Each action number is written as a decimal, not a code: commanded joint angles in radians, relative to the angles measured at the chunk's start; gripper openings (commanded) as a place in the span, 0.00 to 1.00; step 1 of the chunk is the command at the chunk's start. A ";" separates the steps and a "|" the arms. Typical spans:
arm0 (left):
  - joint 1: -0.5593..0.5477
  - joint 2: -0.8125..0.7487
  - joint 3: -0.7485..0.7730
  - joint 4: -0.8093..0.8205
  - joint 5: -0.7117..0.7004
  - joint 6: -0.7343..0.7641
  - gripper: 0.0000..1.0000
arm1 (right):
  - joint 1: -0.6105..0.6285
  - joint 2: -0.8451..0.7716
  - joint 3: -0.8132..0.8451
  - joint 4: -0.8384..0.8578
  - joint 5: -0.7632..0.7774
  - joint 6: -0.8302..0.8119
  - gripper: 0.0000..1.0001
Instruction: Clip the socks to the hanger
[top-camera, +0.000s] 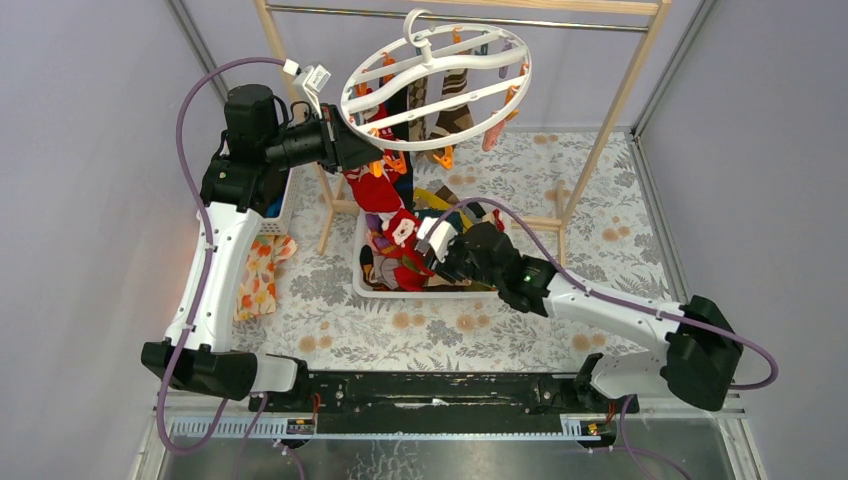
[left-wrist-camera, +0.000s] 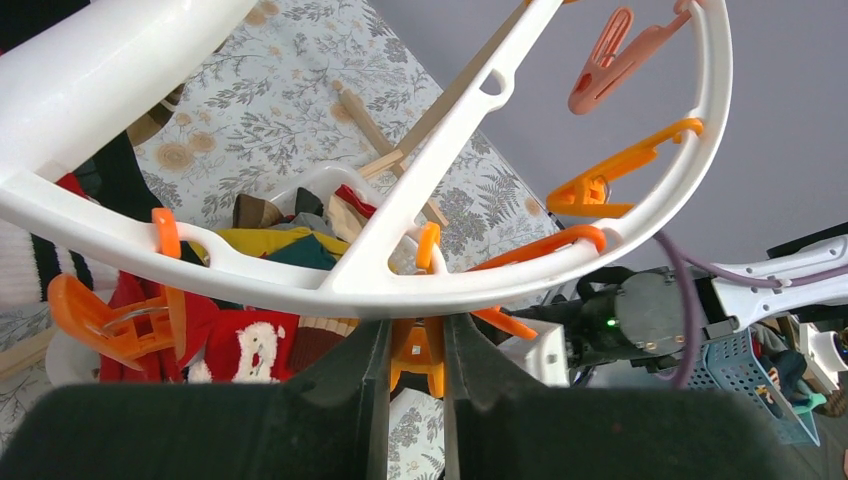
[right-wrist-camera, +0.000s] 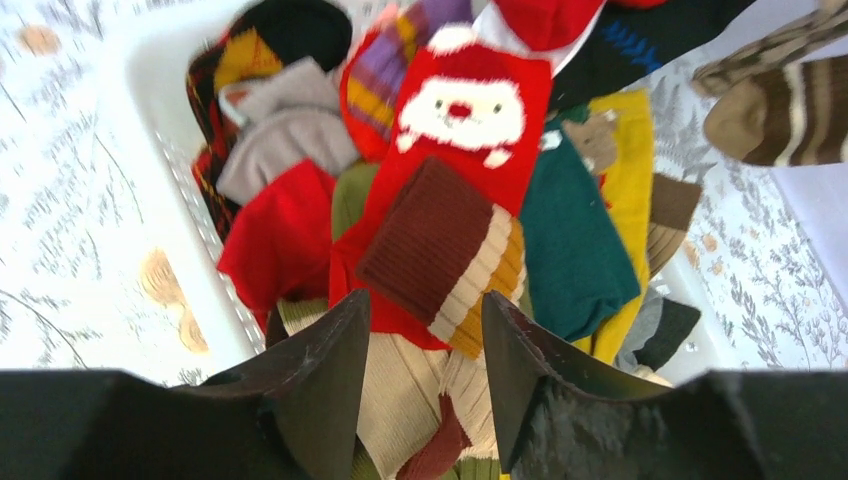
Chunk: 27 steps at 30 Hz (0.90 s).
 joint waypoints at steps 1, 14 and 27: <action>0.012 -0.002 0.022 -0.026 0.007 0.017 0.00 | -0.001 0.060 0.050 -0.049 -0.016 -0.115 0.54; 0.013 0.010 0.033 -0.032 0.004 0.021 0.00 | -0.002 0.169 0.106 0.070 0.035 -0.198 0.42; 0.013 0.011 0.036 -0.042 0.002 0.027 0.00 | -0.004 0.070 0.157 0.051 0.084 -0.023 0.00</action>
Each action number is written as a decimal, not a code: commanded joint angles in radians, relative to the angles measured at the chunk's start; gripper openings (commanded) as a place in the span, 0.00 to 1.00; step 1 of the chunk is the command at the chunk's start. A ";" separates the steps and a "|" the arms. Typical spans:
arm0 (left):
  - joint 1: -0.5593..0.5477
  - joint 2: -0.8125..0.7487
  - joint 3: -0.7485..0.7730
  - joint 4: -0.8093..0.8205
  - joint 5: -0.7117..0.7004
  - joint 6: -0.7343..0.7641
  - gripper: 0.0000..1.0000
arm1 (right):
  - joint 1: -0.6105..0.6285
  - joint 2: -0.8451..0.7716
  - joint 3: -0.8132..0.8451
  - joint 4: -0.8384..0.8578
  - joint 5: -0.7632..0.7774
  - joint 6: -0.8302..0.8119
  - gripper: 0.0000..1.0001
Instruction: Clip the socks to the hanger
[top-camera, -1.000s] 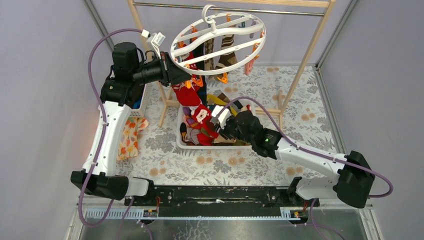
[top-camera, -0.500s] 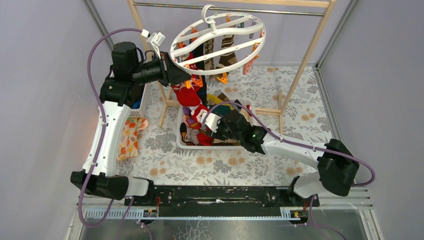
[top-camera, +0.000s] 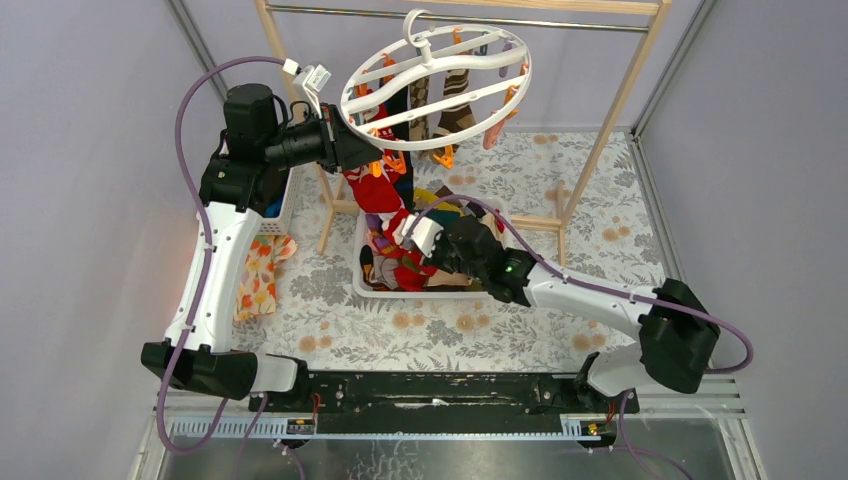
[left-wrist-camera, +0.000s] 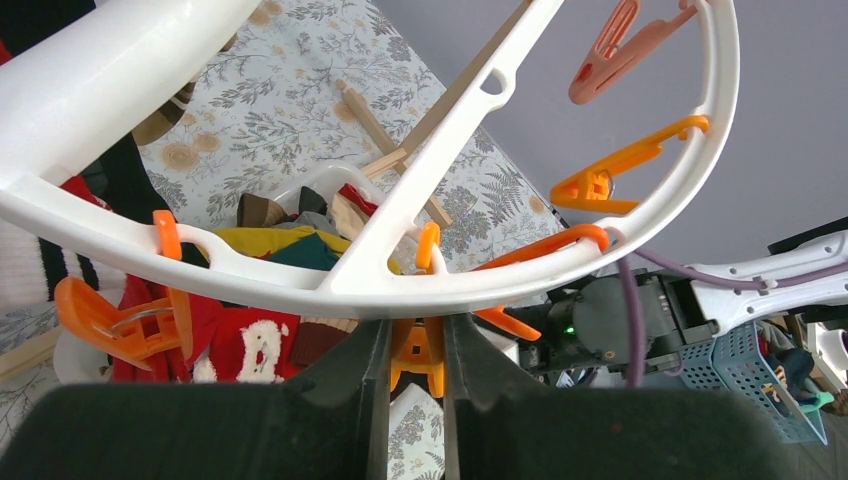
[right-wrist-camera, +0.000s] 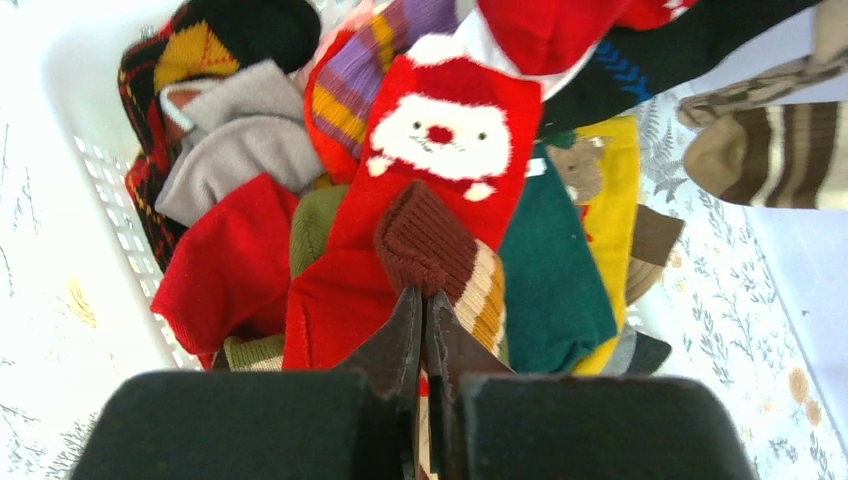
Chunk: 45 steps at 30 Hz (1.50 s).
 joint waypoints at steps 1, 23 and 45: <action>0.012 0.007 0.022 -0.023 -0.001 0.007 0.00 | -0.008 -0.122 0.087 0.052 0.049 0.155 0.00; 0.012 -0.006 0.032 -0.022 0.004 -0.007 0.00 | -0.012 -0.342 0.233 0.069 -0.151 0.893 0.00; 0.012 0.025 0.021 -0.011 0.014 -0.007 0.00 | -0.415 0.169 0.034 0.436 -0.500 1.359 0.32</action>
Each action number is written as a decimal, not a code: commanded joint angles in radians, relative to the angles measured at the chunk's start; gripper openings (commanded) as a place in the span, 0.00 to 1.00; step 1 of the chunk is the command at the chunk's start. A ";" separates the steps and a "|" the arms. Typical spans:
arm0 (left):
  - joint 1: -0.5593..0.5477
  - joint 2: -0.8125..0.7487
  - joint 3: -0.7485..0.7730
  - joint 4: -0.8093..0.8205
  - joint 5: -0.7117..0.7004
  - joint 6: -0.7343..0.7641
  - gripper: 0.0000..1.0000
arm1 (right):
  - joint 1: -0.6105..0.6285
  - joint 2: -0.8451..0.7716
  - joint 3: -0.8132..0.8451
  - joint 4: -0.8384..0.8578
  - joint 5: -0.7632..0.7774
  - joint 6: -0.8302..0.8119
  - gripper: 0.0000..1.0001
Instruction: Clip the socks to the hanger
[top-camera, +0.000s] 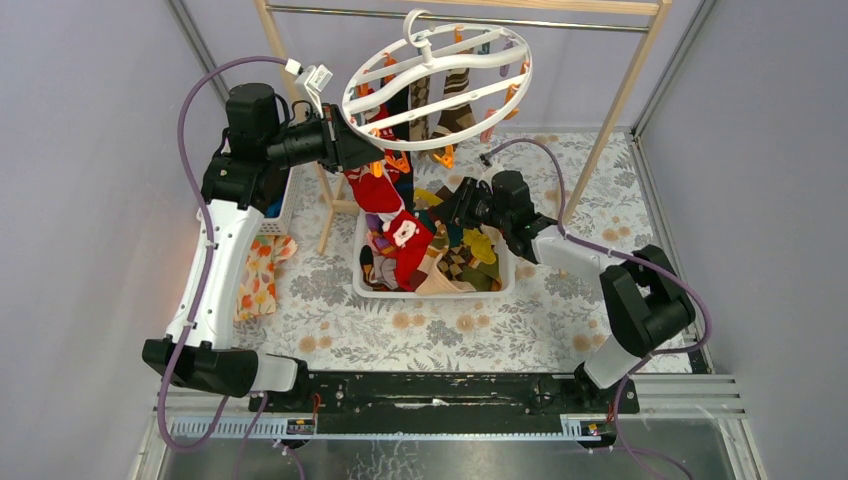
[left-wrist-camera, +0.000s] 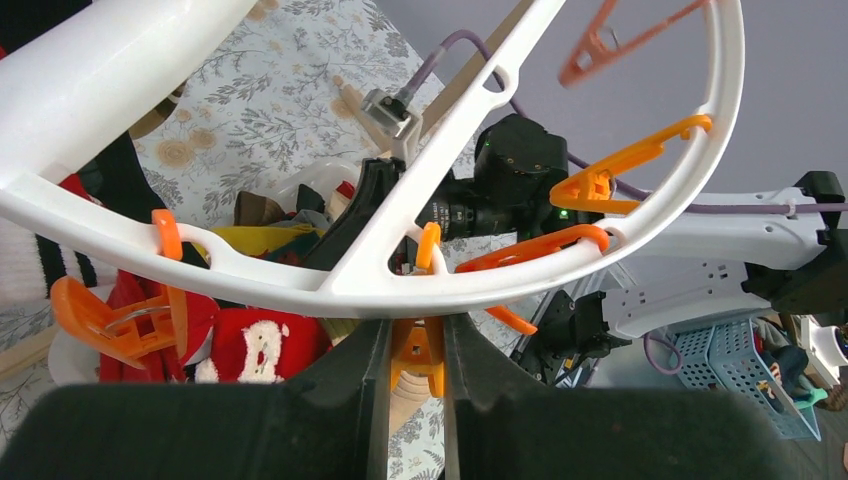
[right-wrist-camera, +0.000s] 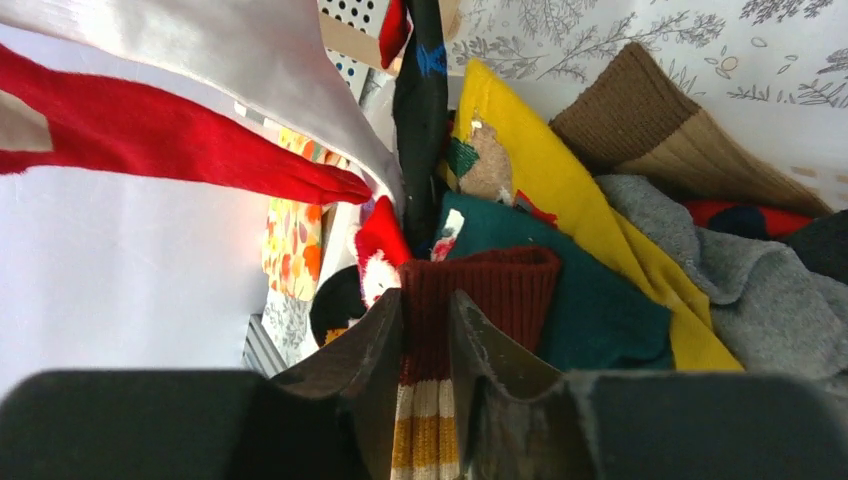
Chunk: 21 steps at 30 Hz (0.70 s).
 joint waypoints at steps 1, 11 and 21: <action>0.012 0.015 0.017 -0.008 0.013 -0.005 0.00 | -0.014 0.009 -0.006 0.163 -0.090 0.085 0.38; 0.012 0.005 0.007 -0.003 0.018 0.001 0.00 | -0.010 -0.143 -0.092 0.085 0.082 0.022 0.64; 0.012 -0.001 -0.005 0.016 0.027 -0.012 0.00 | 0.055 -0.162 -0.057 -0.119 0.255 -0.124 0.62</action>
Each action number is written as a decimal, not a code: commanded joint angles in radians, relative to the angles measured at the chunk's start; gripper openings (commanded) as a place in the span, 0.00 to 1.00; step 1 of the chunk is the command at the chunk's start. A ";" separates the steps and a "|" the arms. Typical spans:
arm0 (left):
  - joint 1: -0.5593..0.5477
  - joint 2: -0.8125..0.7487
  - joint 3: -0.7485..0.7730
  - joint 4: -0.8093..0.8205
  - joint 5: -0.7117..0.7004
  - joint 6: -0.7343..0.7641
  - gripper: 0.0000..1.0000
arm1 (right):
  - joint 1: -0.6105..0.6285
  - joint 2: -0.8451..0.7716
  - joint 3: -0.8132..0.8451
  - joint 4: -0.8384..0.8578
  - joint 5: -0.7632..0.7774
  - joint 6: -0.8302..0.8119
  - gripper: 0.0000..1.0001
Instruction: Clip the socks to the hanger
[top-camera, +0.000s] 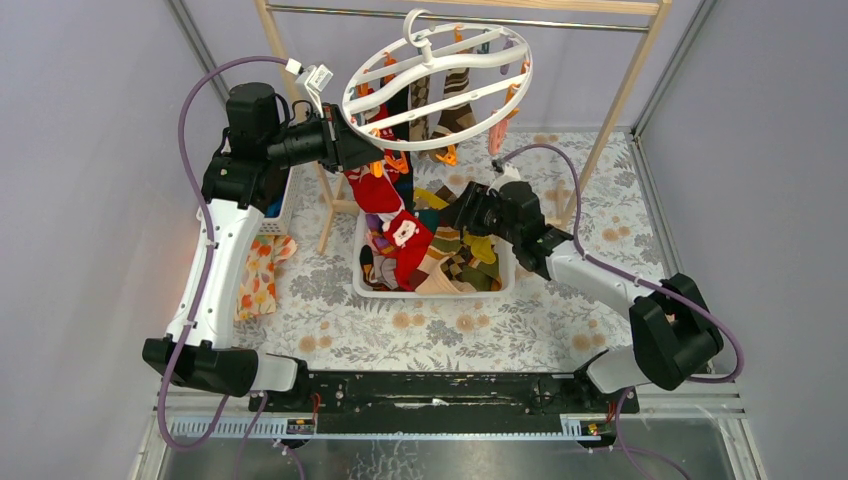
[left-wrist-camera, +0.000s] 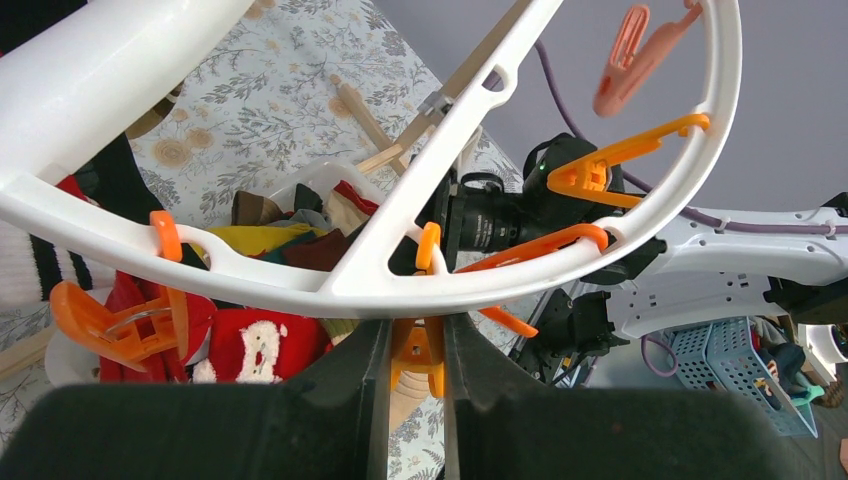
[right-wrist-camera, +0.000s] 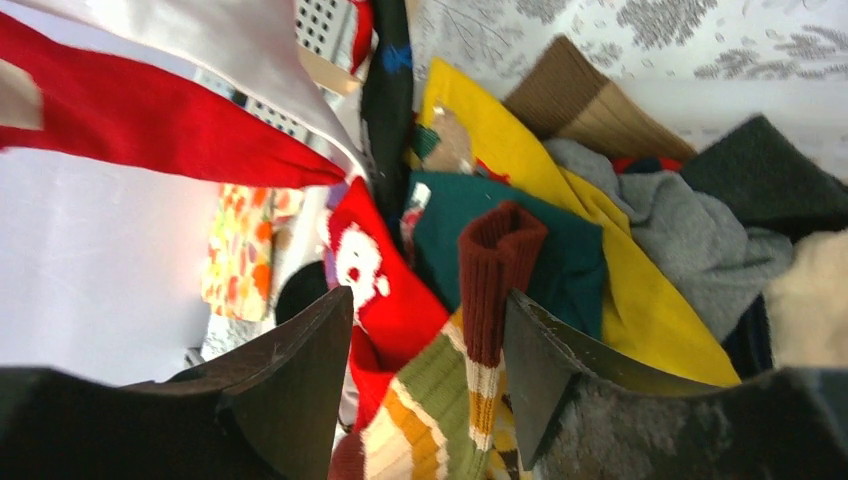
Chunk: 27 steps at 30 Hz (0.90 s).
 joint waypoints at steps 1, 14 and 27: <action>0.012 -0.006 -0.002 0.014 0.011 -0.012 0.00 | 0.026 0.004 0.035 -0.074 0.090 -0.074 0.62; 0.012 -0.004 -0.006 0.019 0.017 -0.019 0.00 | 0.028 -0.055 -0.045 0.087 0.101 -0.047 0.00; 0.012 0.000 -0.051 0.106 0.081 -0.108 0.00 | 0.073 -0.105 -0.078 0.613 -0.385 0.181 0.00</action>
